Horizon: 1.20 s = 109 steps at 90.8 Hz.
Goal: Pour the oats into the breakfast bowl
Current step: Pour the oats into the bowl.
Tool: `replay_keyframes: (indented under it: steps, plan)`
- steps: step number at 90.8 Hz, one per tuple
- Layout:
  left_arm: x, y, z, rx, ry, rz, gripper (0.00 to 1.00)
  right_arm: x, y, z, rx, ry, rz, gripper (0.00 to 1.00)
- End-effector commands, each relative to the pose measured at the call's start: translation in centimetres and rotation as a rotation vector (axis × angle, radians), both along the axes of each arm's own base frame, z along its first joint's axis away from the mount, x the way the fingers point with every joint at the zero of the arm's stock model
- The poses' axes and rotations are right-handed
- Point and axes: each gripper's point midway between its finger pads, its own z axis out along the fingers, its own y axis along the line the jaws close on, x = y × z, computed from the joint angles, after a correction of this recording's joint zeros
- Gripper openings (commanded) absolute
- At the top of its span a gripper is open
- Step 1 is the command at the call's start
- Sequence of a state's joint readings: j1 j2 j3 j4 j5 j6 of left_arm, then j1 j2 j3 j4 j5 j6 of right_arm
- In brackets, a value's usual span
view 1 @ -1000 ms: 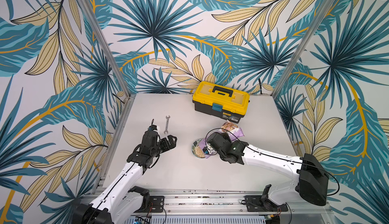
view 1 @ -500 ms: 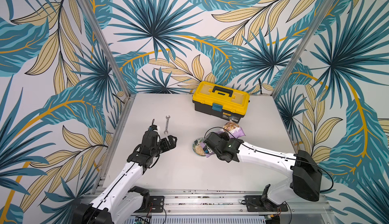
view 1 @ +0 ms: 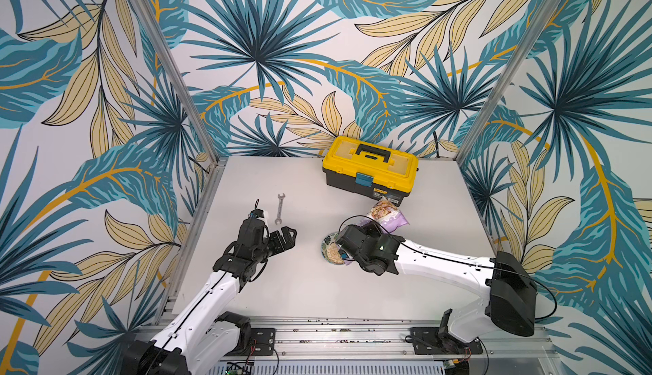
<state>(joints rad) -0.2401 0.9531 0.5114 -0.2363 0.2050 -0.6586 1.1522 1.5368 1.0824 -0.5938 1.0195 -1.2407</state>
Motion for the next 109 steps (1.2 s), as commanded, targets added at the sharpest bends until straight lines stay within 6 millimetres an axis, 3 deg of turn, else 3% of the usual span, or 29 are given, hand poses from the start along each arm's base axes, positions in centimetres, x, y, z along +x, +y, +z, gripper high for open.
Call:
replay_keyframes:
  steps: [1, 46, 57, 82, 109]
  plan:
    - [0.7, -0.1, 1.1, 0.001, -0.032, -0.012, 1.0, 1.0, 0.6, 3.6, 0.001, -0.155, -0.034, 0.0]
    - [0.8, -0.5, 0.6, 0.017, -0.006, -0.05, 1.0, 0.7, 1.5, 4.6, -0.013, -0.213, -0.019, 0.0]
    - [0.6, -0.6, 0.5, 0.019, 0.003, -0.059, 1.0, 0.7, 1.4, 5.6, 0.026, -0.253, -0.017, 0.0]
    - [0.4, -0.6, 0.2, 0.026, 0.017, -0.063, 1.0, 0.2, 0.1, 4.3, 0.026, -0.259, -0.002, 0.0]
    - [0.6, -0.6, 0.4, 0.028, 0.016, -0.061, 1.0, 0.2, 0.5, 4.2, 0.083, -0.303, 0.038, 0.0]
